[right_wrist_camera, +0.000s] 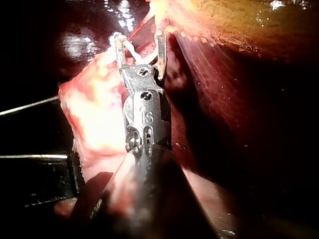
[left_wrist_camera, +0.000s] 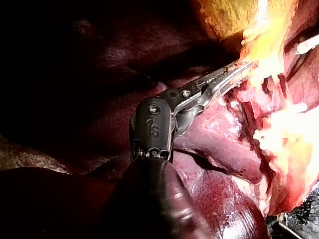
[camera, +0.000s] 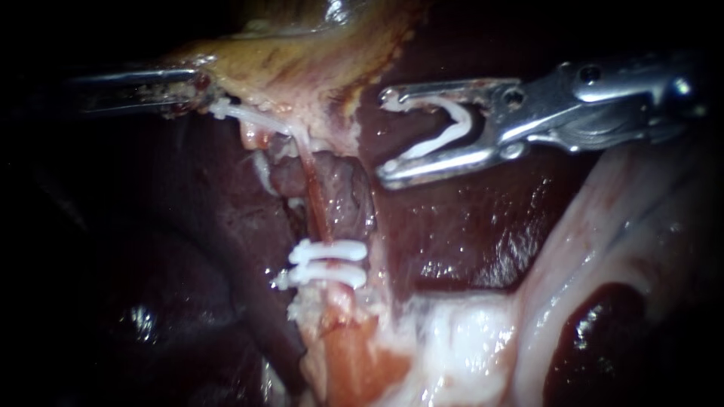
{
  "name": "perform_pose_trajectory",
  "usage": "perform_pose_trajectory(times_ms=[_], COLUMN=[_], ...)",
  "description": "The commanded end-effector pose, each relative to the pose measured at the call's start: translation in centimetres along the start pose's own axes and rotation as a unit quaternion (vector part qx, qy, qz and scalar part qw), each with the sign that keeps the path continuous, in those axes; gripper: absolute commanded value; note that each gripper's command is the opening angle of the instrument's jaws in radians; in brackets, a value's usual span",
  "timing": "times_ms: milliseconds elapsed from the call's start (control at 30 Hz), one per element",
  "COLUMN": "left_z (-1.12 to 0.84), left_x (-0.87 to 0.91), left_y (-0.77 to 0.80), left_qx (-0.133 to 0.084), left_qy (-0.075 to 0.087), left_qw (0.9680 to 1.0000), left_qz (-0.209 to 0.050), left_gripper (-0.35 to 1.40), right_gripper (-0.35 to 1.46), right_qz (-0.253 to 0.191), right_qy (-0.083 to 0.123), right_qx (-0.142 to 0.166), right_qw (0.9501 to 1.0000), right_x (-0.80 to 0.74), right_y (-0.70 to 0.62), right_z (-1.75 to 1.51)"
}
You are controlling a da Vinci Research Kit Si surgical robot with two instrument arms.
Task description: Clipping third clip right tube
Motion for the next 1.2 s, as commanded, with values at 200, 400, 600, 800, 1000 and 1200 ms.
perform_pose_trajectory(times_ms=[200,400,600,800,1000,1200], left_z=[0.01,0.04,0.05,0.05,0.05,0.05], left_x=[-0.01,-0.04,-0.05,-0.05,-0.05,-0.05], left_y=[0.01,0.02,0.03,0.03,0.03,0.03], left_qx=[0.001,0.003,0.002,0.003,0.003,0.003], left_qy=[0.000,0.001,0.001,0.001,0.001,0.001], left_qw=[1.0000,1.0000,1.0000,1.0000,1.0000,1.0000], left_qz=[0.000,0.001,0.002,0.002,0.002,0.002], left_gripper=[-0.35,-0.35,-0.35,-0.35,-0.35,-0.35], right_gripper=[0.49,0.49,0.49,0.50,0.50,0.49], right_qz=[0.031,0.060,0.075,0.091,0.122,0.128], right_qy=[-0.004,-0.008,-0.010,0.017,0.070,0.104], right_qx=[0.013,0.021,0.017,0.016,0.037,0.078], right_qw=[0.9994,0.9979,0.9970,0.9956,0.9894,0.9833], right_x=[-0.17,-0.32,-0.38,-0.32,-0.17,0.12], right_y=[-0.04,-0.03,0.07,0.15,0.11,0.01], right_z=[0.29,0.58,0.86,1.02,1.03,0.93])
